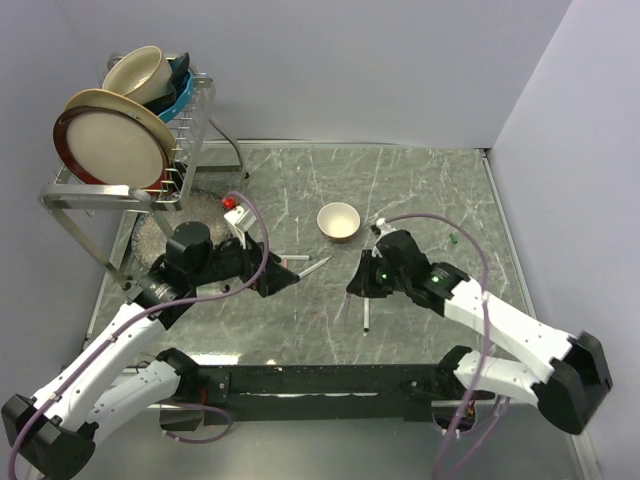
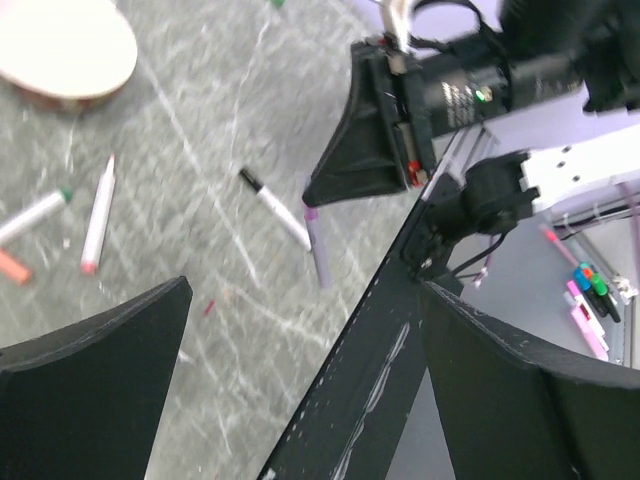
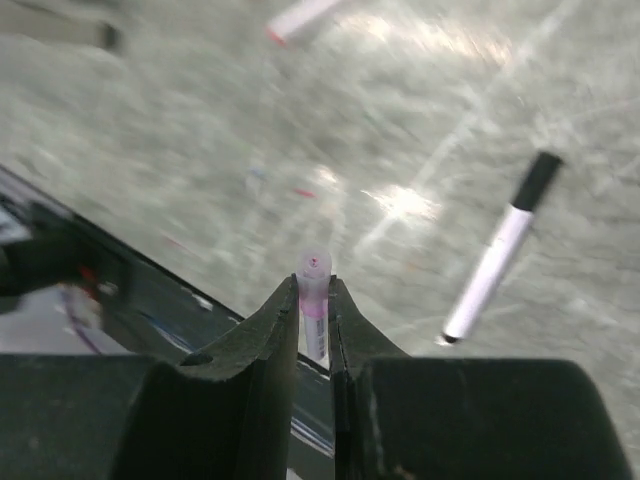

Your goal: Insert the pens into the pen caps

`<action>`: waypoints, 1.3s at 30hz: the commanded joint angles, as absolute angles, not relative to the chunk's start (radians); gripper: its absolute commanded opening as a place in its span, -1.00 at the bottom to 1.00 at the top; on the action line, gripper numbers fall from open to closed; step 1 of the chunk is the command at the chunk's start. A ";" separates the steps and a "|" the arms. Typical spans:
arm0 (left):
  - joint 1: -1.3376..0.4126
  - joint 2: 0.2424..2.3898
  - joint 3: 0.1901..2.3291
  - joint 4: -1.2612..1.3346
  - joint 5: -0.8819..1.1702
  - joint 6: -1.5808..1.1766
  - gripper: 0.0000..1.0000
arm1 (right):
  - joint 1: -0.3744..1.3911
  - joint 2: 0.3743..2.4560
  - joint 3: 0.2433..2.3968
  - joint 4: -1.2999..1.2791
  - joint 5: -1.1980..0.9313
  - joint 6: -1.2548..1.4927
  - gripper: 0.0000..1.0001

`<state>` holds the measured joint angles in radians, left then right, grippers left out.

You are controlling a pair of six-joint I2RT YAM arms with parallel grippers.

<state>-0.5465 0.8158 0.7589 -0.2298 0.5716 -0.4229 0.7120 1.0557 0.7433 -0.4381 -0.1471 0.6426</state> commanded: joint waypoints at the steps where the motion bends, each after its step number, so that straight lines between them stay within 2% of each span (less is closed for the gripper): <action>1: -0.545 0.781 0.733 -0.212 0.538 -0.417 0.99 | 0.660 1.195 0.782 -0.488 -0.255 0.522 -1.00; 9: -0.545 0.742 0.739 -0.230 0.485 -0.394 0.99 | 0.640 1.458 0.893 -0.483 -0.173 0.520 -1.00; 18: -0.545 0.724 0.742 -0.250 0.482 -0.370 0.99 | 0.634 1.641 0.976 -0.469 -0.043 0.580 -0.97; 26: -0.545 0.716 0.738 -0.242 0.486 -0.367 0.99 | 0.630 1.651 0.959 -0.465 0.069 0.652 -0.51; 39: -0.545 0.776 0.781 -0.279 0.433 -0.325 0.99 | 0.630 1.528 1.009 -0.511 0.083 0.667 -0.15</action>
<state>-0.5465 0.7383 0.7326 -0.2611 0.4641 -0.3759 0.6369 1.6253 0.9493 -0.4881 0.0463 0.6575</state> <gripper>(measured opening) 0.994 0.405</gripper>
